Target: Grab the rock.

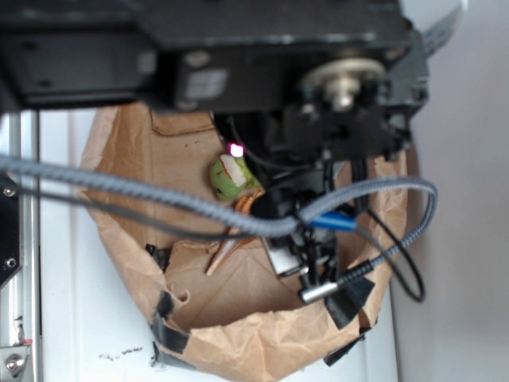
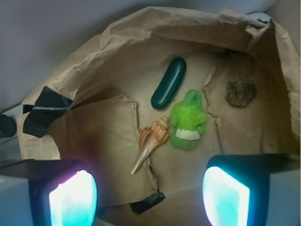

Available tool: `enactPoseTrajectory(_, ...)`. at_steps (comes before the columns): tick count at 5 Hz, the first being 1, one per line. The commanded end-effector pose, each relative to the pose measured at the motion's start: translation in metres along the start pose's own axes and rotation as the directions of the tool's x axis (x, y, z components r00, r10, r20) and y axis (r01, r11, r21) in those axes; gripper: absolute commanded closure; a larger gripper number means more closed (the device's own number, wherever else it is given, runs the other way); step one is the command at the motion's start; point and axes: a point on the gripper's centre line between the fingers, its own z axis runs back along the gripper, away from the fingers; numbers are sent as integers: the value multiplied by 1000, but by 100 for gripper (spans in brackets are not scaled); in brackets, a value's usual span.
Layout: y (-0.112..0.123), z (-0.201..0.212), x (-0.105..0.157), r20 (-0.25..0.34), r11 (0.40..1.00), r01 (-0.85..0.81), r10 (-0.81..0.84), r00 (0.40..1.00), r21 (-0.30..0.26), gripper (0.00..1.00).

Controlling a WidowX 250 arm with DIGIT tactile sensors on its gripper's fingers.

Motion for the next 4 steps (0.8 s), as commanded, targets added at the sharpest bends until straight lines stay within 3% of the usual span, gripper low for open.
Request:
enactPoseTrajectory(1,8,-2,18,137,984,-170,176,975,-52,0)
enactPoseTrajectory(2,8,-29,31,134,939,-322,337,932,-120,0)
enactPoseTrajectory(3,21,-56,35,127,858,-509,514,848,-72,0)
enactPoseTrajectory(4,43,-74,24,81,804,-594,594,800,-28,0)
